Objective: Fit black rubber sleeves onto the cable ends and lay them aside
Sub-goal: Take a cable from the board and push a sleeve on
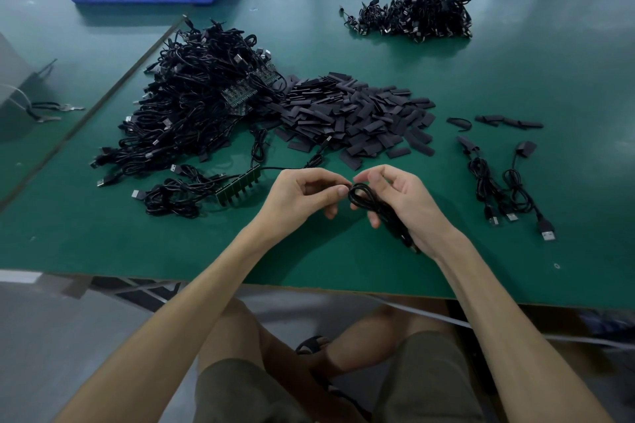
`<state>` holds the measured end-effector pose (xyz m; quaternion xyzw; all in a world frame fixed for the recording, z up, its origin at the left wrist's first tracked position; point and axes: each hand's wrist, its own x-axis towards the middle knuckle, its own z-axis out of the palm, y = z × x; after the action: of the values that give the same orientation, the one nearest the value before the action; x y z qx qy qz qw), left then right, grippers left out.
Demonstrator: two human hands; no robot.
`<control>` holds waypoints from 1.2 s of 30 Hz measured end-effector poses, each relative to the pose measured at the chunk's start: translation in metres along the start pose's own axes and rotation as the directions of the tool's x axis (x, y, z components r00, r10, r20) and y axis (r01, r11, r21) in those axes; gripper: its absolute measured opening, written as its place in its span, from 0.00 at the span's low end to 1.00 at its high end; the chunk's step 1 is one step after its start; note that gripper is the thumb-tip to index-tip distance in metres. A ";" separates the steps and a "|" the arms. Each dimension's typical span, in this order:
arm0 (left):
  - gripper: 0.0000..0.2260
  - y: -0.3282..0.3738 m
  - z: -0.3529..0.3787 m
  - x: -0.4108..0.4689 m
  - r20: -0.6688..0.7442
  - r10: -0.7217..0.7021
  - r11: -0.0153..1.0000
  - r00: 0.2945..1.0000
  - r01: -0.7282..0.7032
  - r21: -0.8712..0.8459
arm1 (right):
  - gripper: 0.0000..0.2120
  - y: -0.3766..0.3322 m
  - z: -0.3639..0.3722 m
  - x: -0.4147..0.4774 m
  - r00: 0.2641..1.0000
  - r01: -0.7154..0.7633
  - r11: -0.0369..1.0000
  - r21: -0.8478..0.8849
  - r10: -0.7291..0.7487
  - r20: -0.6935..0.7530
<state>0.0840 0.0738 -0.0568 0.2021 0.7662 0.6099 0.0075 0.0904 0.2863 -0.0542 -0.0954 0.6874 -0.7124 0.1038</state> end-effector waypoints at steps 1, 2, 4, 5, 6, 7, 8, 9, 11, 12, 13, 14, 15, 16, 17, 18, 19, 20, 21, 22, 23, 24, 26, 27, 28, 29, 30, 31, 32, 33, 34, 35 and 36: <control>0.06 0.000 0.000 0.000 0.003 -0.005 1.000 1.000 0.005 -0.011 | 0.17 -0.001 0.000 -0.001 1.000 -0.002 1.000 0.007 0.002 0.018; 0.05 -0.001 -0.001 0.001 0.003 -0.011 1.000 1.000 0.011 -0.026 | 0.17 -0.002 0.000 -0.001 1.000 -0.011 1.000 0.010 0.011 0.029; 0.05 -0.001 -0.001 0.001 -0.001 -0.027 0.998 1.000 0.026 -0.065 | 0.14 -0.003 0.000 0.000 0.999 -0.034 0.999 0.008 0.034 0.022; 0.06 -0.001 -0.001 0.000 -0.004 -0.038 0.995 0.999 0.037 -0.096 | 0.13 -0.003 0.000 0.001 0.999 -0.043 0.999 0.000 0.043 0.013; 0.06 -0.001 -0.001 0.000 -0.004 -0.050 0.990 0.999 0.049 -0.130 | 0.11 -0.003 -0.001 0.002 0.999 -0.052 0.999 -0.014 0.052 0.013; 0.06 -0.001 -0.001 0.000 0.000 -0.059 0.985 0.998 0.058 -0.163 | 0.10 -0.003 -0.001 0.002 0.998 -0.061 0.998 -0.033 0.062 0.023; 0.07 -0.001 -0.001 0.000 0.010 -0.061 0.980 0.998 0.062 -0.190 | 0.10 -0.004 -0.001 0.002 0.997 -0.069 0.996 -0.048 0.071 0.039; 0.08 -0.001 -0.001 0.000 0.023 -0.059 0.975 0.998 0.063 -0.213 | 0.09 -0.004 -0.001 0.002 0.995 -0.075 0.996 -0.055 0.078 0.054; 0.09 0.000 -0.001 0.000 0.047 -0.053 0.966 0.997 0.063 -0.251 | 0.08 -0.005 -0.003 0.001 0.994 -0.082 0.995 -0.053 0.085 0.065; 0.10 0.001 -0.001 0.000 0.055 -0.053 0.963 0.997 0.066 -0.262 | 0.08 -0.006 -0.003 0.001 0.994 -0.084 0.995 -0.053 0.087 0.060; 0.10 0.001 -0.001 0.000 0.058 -0.056 0.962 0.997 0.070 -0.265 | 0.08 -0.006 -0.003 0.000 0.995 -0.084 0.995 -0.053 0.087 0.053; 0.09 0.001 -0.001 -0.001 0.059 -0.062 0.962 0.996 0.075 -0.262 | 0.09 -0.005 -0.003 0.000 0.995 -0.084 0.995 -0.054 0.087 0.047; 0.09 0.001 -0.001 -0.001 0.058 -0.068 0.962 0.996 0.081 -0.259 | 0.09 -0.005 -0.002 0.000 0.995 -0.085 0.995 -0.055 0.088 0.044; 0.09 0.002 -0.001 -0.001 0.056 -0.075 0.962 0.996 0.087 -0.258 | 0.09 -0.005 -0.001 0.000 0.995 -0.088 0.995 -0.053 0.090 0.044; 0.09 0.002 -0.001 -0.001 0.052 -0.082 0.962 0.995 0.092 -0.257 | 0.09 -0.005 -0.001 0.000 0.995 -0.090 0.995 -0.051 0.092 0.045; 0.09 0.003 -0.001 -0.001 0.048 -0.086 0.962 0.995 0.096 -0.256 | 0.09 -0.005 -0.001 0.000 0.995 -0.092 0.995 -0.049 0.094 0.046; 0.09 0.003 -0.001 -0.001 0.044 -0.088 0.963 0.995 0.097 -0.252 | 0.09 -0.004 -0.002 0.000 0.994 -0.093 0.994 -0.052 0.095 0.048; 0.09 0.003 0.000 -0.001 0.040 -0.089 0.965 0.995 0.096 -0.245 | 0.09 -0.004 -0.001 0.000 0.994 -0.094 0.994 -0.058 0.097 0.051; 0.09 0.003 0.000 -0.001 0.037 -0.091 0.966 0.995 0.097 -0.238 | 0.09 -0.004 -0.002 0.000 0.994 -0.095 0.993 -0.064 0.099 0.054; 0.08 0.003 0.000 -0.001 0.034 -0.095 0.968 0.995 0.100 -0.231 | 0.09 -0.004 -0.002 0.000 0.993 -0.096 0.993 -0.065 0.100 0.057; 0.08 0.003 0.000 -0.001 0.032 -0.102 0.969 0.994 0.107 -0.222 | 0.09 -0.004 -0.002 0.000 0.993 -0.097 0.993 -0.066 0.101 0.059; 0.08 0.003 0.000 -0.001 0.031 -0.108 0.971 0.994 0.112 -0.211 | 0.09 -0.004 -0.001 0.000 0.993 -0.099 0.993 -0.069 0.103 0.061; 0.07 0.003 -0.001 -0.001 0.032 -0.117 0.973 0.993 0.121 -0.195 | 0.09 -0.004 -0.001 0.000 0.992 -0.101 0.991 -0.086 0.106 0.065; 0.07 0.003 -0.001 -0.001 0.032 -0.122 0.973 0.992 0.126 -0.193 | 0.09 -0.004 -0.001 0.001 0.992 -0.102 0.991 -0.091 0.108 0.066; 0.07 0.003 -0.001 -0.001 0.033 -0.128 0.971 0.991 0.132 -0.198 | 0.10 -0.003 -0.001 0.001 0.992 -0.104 0.990 -0.091 0.110 0.068; 0.06 0.004 -0.001 -0.001 0.035 -0.134 0.968 0.990 0.138 -0.209 | 0.10 -0.003 -0.001 0.001 0.991 -0.107 0.990 -0.089 0.113 0.070; 0.06 0.004 0.000 -0.001 0.036 -0.139 0.965 0.990 0.143 -0.219 | 0.10 -0.003 -0.001 0.002 0.991 -0.109 0.990 -0.088 0.116 0.071; 0.05 0.004 0.000 -0.001 0.036 -0.144 0.963 0.989 0.148 -0.226 | 0.09 -0.002 -0.001 0.002 0.990 -0.111 0.990 -0.089 0.118 0.072; 0.05 0.005 0.000 -0.001 0.036 -0.148 0.961 0.988 0.153 -0.231 | 0.09 -0.002 0.000 0.002 0.990 -0.113 0.989 -0.090 0.120 0.073; 0.05 0.005 0.001 -0.001 0.035 -0.152 0.959 0.988 0.156 -0.235 | 0.09 -0.002 0.000 0.002 0.990 -0.114 0.989 -0.089 0.121 0.074; 0.05 0.005 0.001 -0.001 0.035 -0.153 0.959 0.988 0.157 -0.237 | 0.09 -0.001 0.000 0.002 0.990 -0.113 0.990 -0.086 0.120 0.076; 0.05 0.005 0.001 -0.001 0.035 -0.152 0.959 0.988 0.156 -0.237 | 0.09 -0.001 0.001 0.002 0.990 -0.112 0.990 -0.081 0.118 0.078; 0.05 0.005 0.001 -0.002 0.035 -0.151 0.959 0.988 0.154 -0.239 | 0.10 -0.001 0.001 0.002 0.990 -0.111 0.991 -0.075 0.117 0.080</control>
<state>0.0875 0.0753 -0.0527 0.1450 0.6996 0.6945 0.0851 0.0889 0.2851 -0.0532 -0.0895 0.7113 -0.6762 0.1697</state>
